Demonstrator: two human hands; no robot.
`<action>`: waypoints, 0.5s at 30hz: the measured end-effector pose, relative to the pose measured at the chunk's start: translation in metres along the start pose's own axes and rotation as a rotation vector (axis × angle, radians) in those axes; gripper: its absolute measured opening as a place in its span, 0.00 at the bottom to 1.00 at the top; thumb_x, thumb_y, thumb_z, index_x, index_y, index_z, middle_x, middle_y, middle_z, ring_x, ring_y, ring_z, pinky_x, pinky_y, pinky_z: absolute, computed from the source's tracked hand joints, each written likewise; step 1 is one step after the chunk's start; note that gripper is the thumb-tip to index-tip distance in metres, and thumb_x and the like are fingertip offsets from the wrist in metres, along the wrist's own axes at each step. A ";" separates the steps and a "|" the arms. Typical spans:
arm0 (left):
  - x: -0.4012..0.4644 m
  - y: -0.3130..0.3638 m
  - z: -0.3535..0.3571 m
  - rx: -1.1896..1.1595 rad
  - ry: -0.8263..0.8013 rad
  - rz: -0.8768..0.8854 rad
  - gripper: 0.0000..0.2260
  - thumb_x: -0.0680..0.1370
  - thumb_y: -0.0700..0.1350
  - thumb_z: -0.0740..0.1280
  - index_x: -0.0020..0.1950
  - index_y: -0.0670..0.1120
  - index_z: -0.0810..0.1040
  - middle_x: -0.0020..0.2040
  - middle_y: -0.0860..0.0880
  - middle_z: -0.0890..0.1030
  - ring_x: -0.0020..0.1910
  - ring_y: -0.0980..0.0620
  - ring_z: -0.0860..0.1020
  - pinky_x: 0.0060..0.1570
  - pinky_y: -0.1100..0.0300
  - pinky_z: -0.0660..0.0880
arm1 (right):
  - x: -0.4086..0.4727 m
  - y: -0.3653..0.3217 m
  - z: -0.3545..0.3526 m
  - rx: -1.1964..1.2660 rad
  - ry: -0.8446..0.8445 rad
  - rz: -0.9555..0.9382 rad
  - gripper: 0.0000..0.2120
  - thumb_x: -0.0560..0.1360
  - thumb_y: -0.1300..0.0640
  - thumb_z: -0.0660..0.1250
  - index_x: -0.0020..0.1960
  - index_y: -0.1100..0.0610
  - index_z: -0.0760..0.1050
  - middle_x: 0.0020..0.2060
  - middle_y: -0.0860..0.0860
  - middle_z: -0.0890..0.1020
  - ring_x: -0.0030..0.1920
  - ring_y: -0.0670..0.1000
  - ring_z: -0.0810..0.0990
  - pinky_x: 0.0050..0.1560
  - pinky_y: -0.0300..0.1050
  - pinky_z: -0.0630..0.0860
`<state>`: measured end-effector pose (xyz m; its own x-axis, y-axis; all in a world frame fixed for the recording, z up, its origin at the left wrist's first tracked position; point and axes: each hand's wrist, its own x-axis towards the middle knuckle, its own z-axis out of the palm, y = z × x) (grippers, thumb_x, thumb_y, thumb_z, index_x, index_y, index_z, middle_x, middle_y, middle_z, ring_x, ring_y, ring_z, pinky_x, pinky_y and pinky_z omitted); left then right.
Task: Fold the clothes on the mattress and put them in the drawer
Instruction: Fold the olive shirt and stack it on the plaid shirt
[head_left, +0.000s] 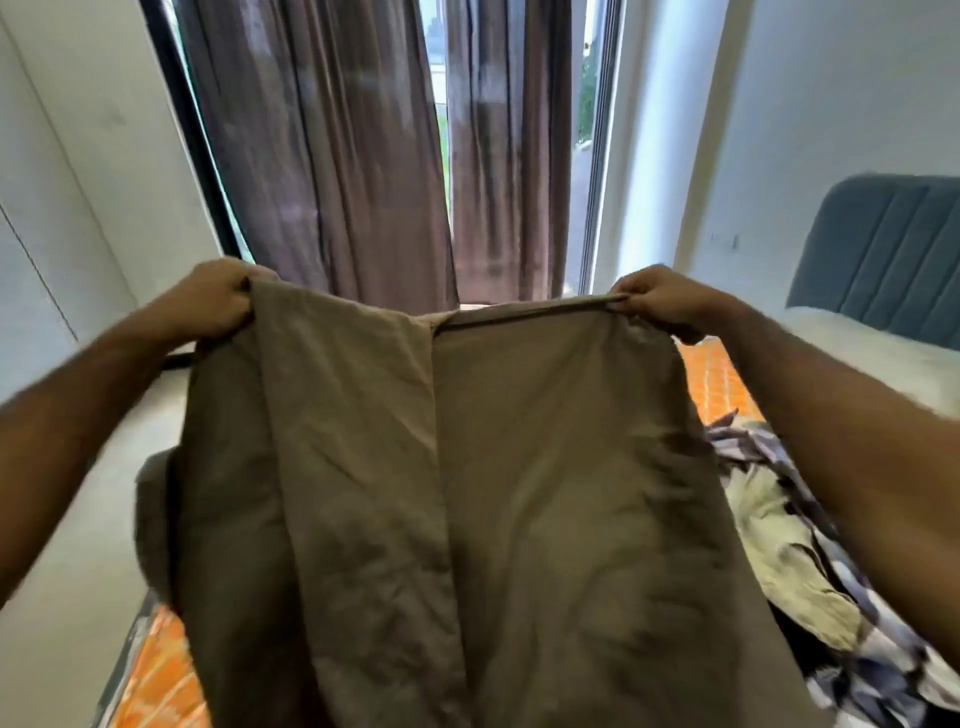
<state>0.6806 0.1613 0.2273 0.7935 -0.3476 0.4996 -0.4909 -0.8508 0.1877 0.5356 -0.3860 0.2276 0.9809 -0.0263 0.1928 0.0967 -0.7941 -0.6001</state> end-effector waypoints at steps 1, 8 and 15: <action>-0.007 0.014 0.012 0.013 -0.009 0.002 0.12 0.74 0.43 0.62 0.50 0.46 0.85 0.49 0.41 0.85 0.53 0.42 0.83 0.53 0.47 0.76 | 0.009 0.011 0.018 -0.082 0.008 -0.004 0.05 0.79 0.60 0.71 0.44 0.57 0.82 0.36 0.55 0.80 0.39 0.49 0.78 0.35 0.40 0.69; -0.040 -0.022 0.149 0.265 -0.254 -0.145 0.09 0.77 0.42 0.67 0.55 0.48 0.84 0.53 0.40 0.82 0.52 0.37 0.80 0.45 0.47 0.76 | 0.078 0.092 0.151 -0.601 -0.073 0.060 0.12 0.75 0.57 0.69 0.58 0.50 0.82 0.58 0.55 0.81 0.60 0.60 0.79 0.51 0.51 0.75; -0.005 -0.039 0.227 0.331 -0.292 -0.290 0.07 0.76 0.43 0.66 0.42 0.41 0.81 0.43 0.37 0.82 0.39 0.39 0.81 0.37 0.55 0.73 | 0.143 0.118 0.233 -0.920 -0.007 0.145 0.13 0.76 0.55 0.67 0.58 0.56 0.82 0.57 0.58 0.82 0.57 0.63 0.81 0.51 0.51 0.76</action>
<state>0.7772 0.1064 0.0258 0.9701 -0.1346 0.2019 -0.1338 -0.9909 -0.0175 0.7262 -0.3416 0.0034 0.9742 -0.1614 0.1579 -0.1957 -0.9523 0.2342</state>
